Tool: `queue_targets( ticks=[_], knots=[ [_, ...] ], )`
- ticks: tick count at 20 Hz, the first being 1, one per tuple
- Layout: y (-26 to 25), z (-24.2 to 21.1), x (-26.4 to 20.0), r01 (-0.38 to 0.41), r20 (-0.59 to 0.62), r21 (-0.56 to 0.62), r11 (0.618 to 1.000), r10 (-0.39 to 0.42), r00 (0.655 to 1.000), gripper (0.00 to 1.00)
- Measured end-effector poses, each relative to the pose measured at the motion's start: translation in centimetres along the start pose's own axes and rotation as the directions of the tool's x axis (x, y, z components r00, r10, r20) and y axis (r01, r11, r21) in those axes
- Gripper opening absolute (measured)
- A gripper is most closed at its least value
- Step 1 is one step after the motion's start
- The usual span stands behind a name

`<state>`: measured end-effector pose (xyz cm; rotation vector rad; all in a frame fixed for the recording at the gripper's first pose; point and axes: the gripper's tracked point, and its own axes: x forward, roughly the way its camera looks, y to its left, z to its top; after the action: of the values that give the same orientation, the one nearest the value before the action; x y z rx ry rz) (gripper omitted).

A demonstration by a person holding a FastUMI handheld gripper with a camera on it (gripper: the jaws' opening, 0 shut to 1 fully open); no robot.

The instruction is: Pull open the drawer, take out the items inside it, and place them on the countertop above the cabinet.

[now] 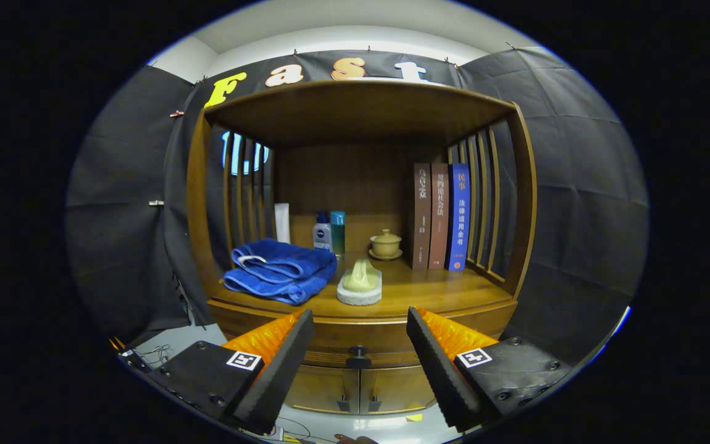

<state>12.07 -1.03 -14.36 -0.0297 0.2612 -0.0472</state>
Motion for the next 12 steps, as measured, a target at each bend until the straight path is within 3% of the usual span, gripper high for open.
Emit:
queue_targets(
  ticks=[5, 12],
  knots=[
    [0.3, 9.2, -4.4, -0.009, 0.111, -0.006, 1.000, 0.010, 0.994, 0.99],
    [2.0, 17.2, -9.3, -0.043, 0.176, -0.001, 0.999, 0.042, 0.984, 0.99]
  ],
)
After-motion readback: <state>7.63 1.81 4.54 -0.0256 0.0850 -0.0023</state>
